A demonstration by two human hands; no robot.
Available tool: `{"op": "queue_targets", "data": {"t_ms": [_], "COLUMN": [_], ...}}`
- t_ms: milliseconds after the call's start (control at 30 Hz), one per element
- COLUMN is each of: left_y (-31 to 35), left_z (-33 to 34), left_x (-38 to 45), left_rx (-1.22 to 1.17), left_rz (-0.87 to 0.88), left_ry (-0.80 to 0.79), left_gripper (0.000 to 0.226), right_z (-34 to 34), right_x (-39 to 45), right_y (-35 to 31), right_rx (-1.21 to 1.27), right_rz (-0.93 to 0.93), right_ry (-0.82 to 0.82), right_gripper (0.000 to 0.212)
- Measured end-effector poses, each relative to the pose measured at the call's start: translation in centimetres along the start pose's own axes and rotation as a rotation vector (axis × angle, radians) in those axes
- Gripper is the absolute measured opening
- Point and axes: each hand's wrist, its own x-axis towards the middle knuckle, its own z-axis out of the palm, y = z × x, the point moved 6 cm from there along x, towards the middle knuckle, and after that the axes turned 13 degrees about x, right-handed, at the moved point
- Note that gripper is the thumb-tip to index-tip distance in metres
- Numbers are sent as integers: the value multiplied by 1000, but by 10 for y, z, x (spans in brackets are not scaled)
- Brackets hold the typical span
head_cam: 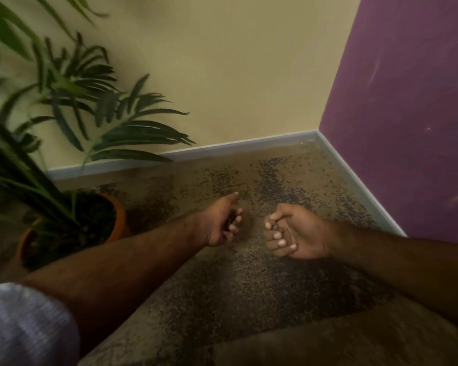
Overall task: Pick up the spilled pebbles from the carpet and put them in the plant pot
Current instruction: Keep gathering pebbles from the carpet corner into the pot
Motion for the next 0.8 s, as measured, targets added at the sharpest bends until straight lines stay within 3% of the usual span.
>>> {"op": "queue_targets", "data": {"t_ms": [167, 300, 400, 600, 800], "left_y": [-21, -45, -62, -91, -105], "left_z": [-32, -64, -90, -136, -176], "left_x": [-39, -73, -99, -146, -170], "left_rx": [-12, 155, 147, -32, -355], "left_rz": [-22, -62, -91, -89, 5], "left_ry": [59, 148, 155, 252, 556], "left_gripper": [48, 35, 36, 37, 42], "right_z": [47, 81, 105, 152, 197], "right_x": [18, 40, 51, 72, 95], "right_y": [7, 19, 31, 49, 43], "right_rx": [20, -187, -297, -178, -146], "right_rz": [20, 22, 3, -23, -61], "right_ry": [-87, 106, 208, 181, 140], "right_gripper": [25, 22, 24, 25, 44]}}
